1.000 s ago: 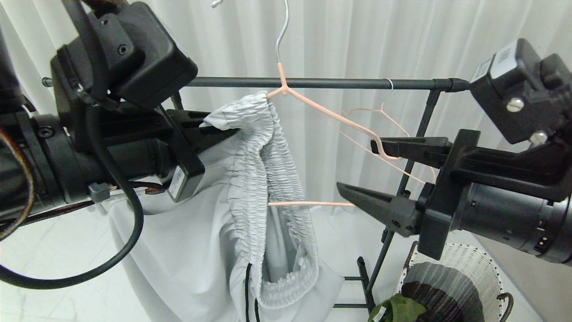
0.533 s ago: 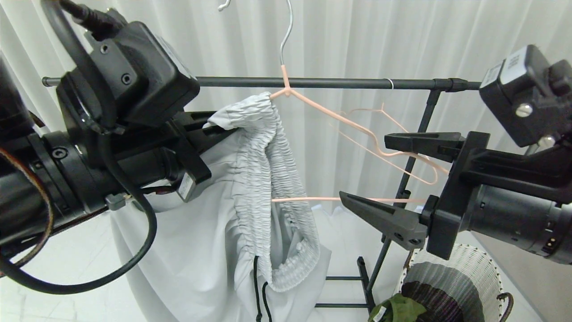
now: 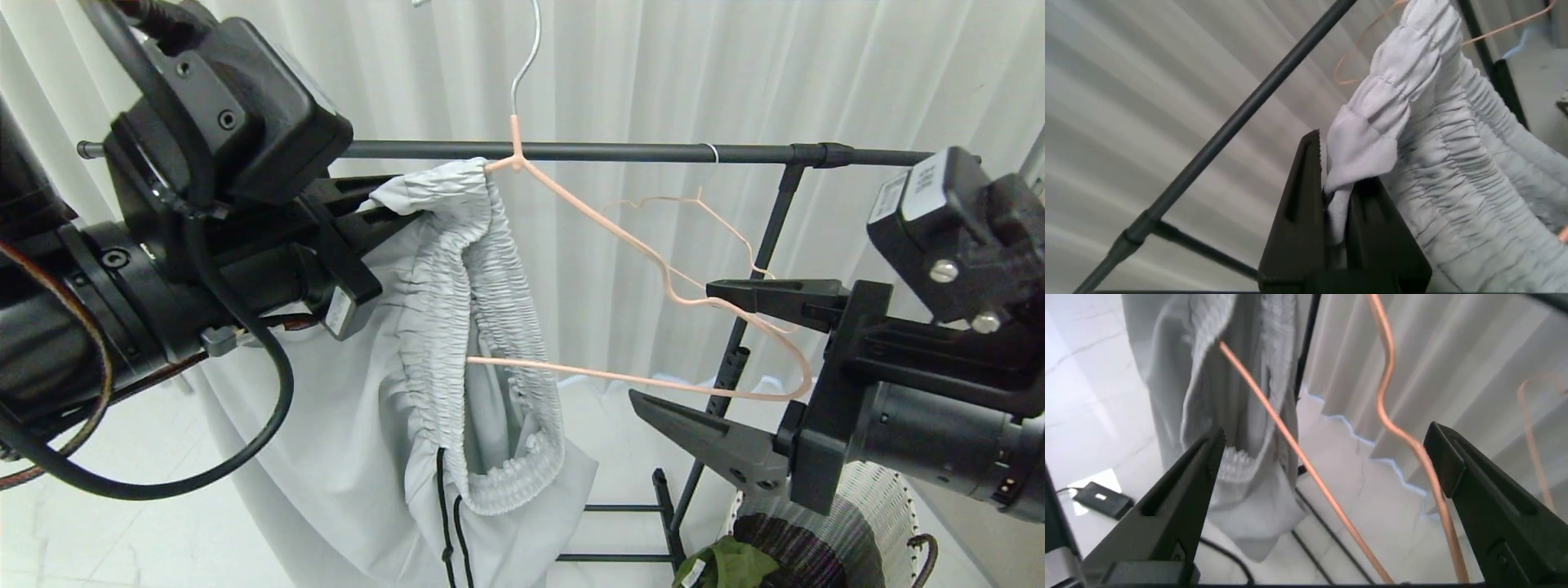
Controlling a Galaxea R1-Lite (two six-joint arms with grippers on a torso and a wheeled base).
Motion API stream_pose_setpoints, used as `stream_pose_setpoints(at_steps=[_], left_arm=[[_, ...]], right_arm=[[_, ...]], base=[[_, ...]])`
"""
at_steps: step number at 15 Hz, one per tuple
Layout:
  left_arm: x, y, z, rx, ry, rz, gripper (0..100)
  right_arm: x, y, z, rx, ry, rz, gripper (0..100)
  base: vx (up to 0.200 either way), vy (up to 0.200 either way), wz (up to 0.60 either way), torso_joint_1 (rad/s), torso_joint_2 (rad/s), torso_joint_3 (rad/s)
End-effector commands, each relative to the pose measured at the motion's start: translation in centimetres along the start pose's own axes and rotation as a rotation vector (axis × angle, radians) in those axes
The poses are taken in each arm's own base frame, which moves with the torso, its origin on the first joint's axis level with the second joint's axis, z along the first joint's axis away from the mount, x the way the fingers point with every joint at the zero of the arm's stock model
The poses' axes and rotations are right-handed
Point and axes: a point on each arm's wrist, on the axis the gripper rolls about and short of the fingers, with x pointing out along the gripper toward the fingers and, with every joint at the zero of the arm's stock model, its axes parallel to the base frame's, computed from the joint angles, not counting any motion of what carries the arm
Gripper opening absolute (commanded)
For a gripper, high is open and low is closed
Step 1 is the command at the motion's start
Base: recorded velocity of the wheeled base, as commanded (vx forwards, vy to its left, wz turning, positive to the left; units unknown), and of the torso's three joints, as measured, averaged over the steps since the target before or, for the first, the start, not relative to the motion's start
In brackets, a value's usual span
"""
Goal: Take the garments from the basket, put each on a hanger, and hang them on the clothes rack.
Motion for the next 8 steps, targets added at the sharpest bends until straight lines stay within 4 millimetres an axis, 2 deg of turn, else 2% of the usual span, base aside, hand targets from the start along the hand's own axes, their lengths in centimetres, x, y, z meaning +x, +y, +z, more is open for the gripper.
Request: stream_pose_setpoints(at_steps=[1,3,5,8], left_arm=[[0.2,0.2,-1.0,0.017,0.046,0.019,0],[0.0,0.9,-1.5,0.079,0.073,0.048,0],[-0.1,1.5,-1.9,0.088,0.092,0.074,0],[0.0,1.9,-1.9,0.082,0.116,0.112,0]], right_arm=[[0.6,-0.3,-0.6,0.004,0.026,-0.017,100],[0.2,-1.8,-0.3,0.007,0.01,-0.083,100],[-1.2,-3.4,0.3,0.013,-0.019,-0.156,100],[-2.5,-3.4,0.0,0.014,0.021,-0.157,100]], base=[[0.0,0.0,0.0,0.0,0.0,0.0],[0.0,0.0,0.0,0.0,0.0,0.0],[0.0,0.0,0.0,0.0,0.0,0.0],[0.0,0.0,0.0,0.0,0.0,0.0]])
